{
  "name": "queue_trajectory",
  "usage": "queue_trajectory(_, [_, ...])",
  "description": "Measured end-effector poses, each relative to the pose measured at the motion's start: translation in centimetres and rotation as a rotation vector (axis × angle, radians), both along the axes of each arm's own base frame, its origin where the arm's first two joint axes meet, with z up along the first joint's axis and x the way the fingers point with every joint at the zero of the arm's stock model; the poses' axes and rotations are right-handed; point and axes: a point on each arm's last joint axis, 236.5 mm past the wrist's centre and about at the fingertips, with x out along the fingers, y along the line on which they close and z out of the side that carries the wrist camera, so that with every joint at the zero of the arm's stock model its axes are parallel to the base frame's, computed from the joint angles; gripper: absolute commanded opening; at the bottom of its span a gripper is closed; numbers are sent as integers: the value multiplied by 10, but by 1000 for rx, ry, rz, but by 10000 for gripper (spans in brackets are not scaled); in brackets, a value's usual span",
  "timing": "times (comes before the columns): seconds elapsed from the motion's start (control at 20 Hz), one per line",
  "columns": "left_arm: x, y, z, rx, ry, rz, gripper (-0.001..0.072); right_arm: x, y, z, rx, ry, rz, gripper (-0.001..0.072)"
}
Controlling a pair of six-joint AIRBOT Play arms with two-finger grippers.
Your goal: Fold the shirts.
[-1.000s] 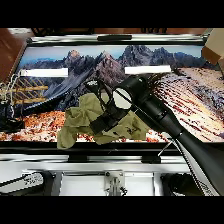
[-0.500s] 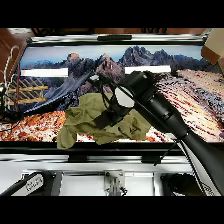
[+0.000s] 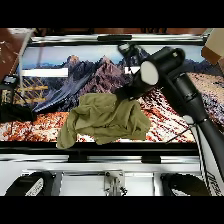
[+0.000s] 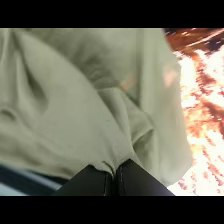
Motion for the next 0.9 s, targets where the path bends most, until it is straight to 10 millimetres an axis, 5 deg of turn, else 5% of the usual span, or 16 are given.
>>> queue_trajectory(0.2, [-45,-51,2,17,94,-200,48,25,-31,4,8,-34,-82,67])
queue_trajectory(0.4, [-90,-81,-2,70,204,-410,48,38,-48,6,3,-55,-113,67])
queue_trajectory(0.9, [-176,-65,-21,81,298,-535,47,51,-60,11,-23,-108,-126,67])
